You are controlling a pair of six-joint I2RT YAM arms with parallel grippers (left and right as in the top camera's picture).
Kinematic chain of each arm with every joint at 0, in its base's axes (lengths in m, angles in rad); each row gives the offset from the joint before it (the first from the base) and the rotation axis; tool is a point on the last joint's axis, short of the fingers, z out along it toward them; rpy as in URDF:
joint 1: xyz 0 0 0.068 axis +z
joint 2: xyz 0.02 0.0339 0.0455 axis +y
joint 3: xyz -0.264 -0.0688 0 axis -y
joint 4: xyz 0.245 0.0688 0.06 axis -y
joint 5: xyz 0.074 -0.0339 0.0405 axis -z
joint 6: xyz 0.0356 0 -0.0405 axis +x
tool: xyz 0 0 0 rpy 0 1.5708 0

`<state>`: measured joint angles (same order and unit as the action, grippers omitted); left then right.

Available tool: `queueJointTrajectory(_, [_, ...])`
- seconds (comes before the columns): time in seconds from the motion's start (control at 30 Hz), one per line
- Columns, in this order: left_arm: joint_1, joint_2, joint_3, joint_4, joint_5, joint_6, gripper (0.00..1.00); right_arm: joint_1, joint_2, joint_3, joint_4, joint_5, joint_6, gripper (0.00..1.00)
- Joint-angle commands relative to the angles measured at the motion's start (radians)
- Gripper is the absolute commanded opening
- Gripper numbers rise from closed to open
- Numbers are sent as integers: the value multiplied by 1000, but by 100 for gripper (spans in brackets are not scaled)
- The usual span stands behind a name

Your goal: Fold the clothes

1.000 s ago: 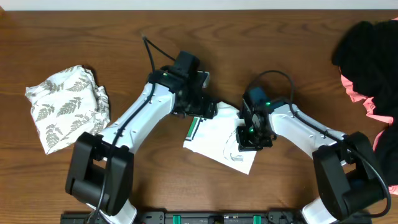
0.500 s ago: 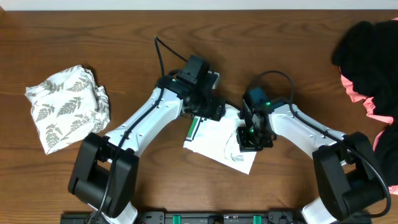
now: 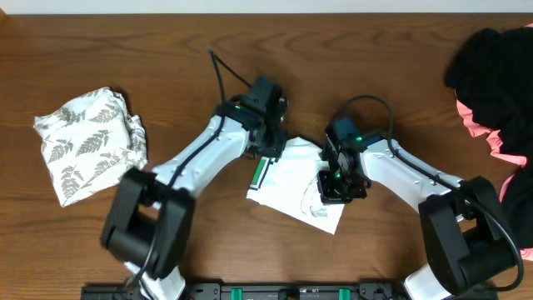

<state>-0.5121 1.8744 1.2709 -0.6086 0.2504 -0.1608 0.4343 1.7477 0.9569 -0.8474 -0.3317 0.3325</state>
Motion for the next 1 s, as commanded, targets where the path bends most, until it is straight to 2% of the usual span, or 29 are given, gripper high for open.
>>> queueJointTrajectory(0.0, [2, 71, -9, -4, -19, -22, 10, 5, 5, -6, -6, 21, -4, 3])
queueJointTrajectory(0.3, [2, 172, -9, -17, 7, -25, 10, 5, 5, -6, -53, 27, -3, 2])
queueJointTrajectory(0.53, [2, 173, -9, -13, 7, -25, 10, 5, 5, -6, -166, 181, 34, 4])
queueJointTrajectory(0.7, [2, 173, -9, -14, 7, -25, 10, 5, 5, -6, -159, 186, 34, 18])
queueJointTrajectory(0.77, [2, 173, -9, -14, 7, -25, 10, 5, 5, -6, -138, 177, 34, 39])
queueJointTrajectory(0.8, [2, 173, -9, -14, 7, -25, 10, 5, 5, -6, -127, 162, 29, 45])
queueJointTrajectory(0.83, [2, 173, -9, -14, 7, -25, 10, 5, 5, -6, -118, 143, 20, 49])
queueJointTrajectory(0.97, [2, 173, -9, -14, 7, -25, 10, 5, 5, -5, -78, 68, -12, 52])
